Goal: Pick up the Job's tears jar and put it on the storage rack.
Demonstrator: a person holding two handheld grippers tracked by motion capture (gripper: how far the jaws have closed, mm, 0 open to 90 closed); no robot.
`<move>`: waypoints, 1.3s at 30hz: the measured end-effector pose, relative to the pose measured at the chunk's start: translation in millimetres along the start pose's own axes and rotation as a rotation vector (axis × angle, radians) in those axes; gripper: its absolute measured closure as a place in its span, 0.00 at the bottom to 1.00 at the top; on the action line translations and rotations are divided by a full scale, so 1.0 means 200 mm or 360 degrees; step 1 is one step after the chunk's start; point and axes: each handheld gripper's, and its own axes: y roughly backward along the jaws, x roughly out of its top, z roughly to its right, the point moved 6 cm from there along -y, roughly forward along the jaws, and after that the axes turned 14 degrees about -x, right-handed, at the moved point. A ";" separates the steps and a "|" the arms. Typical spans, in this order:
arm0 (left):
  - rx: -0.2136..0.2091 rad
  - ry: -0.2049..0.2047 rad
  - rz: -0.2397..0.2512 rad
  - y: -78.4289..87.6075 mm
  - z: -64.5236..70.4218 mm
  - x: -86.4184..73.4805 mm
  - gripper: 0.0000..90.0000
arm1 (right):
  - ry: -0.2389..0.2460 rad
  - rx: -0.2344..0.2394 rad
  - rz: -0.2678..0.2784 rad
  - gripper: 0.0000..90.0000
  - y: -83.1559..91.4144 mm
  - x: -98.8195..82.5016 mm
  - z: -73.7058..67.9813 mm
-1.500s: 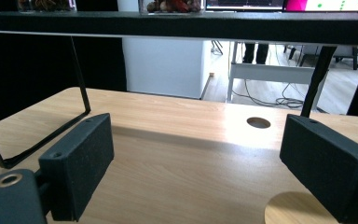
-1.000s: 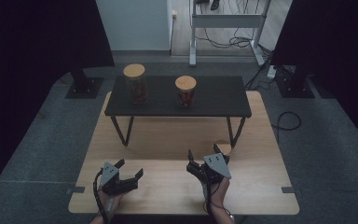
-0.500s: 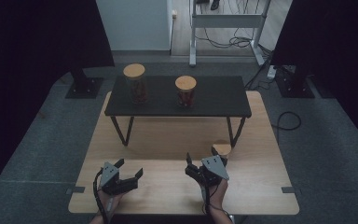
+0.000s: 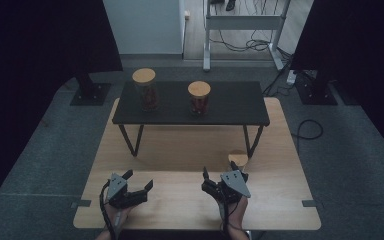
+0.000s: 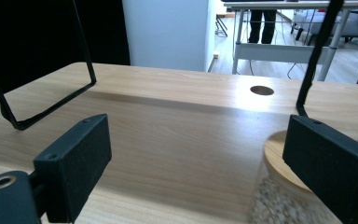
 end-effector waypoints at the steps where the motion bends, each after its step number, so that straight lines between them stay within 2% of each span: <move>1: -0.0001 -0.0001 -0.0001 0.00 0.00 0.00 0.09 | 0.0002 -0.0008 0.0001 0.07 0.01 0.00 0.01; 5: -0.0011 -0.0015 -0.0010 -0.01 0.01 0.00 0.09 | -0.0008 -0.0029 0.0012 0.06 0.05 0.00 0.03; 8: -0.0018 -0.0020 -0.0014 -0.01 0.02 0.00 0.09 | 0.0014 -0.0070 0.0037 0.04 0.09 -0.01 0.05; 17: -0.0022 -0.0024 -0.0024 -0.02 0.03 0.00 0.08 | -0.0031 -0.0105 0.0007 0.03 0.14 -0.04 0.11; 33: -0.0023 -0.0026 -0.0028 -0.02 0.03 0.00 0.08 | -0.0072 -0.0152 -0.0140 0.03 0.08 -0.10 0.17; 39: -0.0030 -0.0032 -0.0033 -0.03 0.03 0.00 0.08 | -0.0083 -0.0134 -0.0173 0.03 0.07 -0.11 0.18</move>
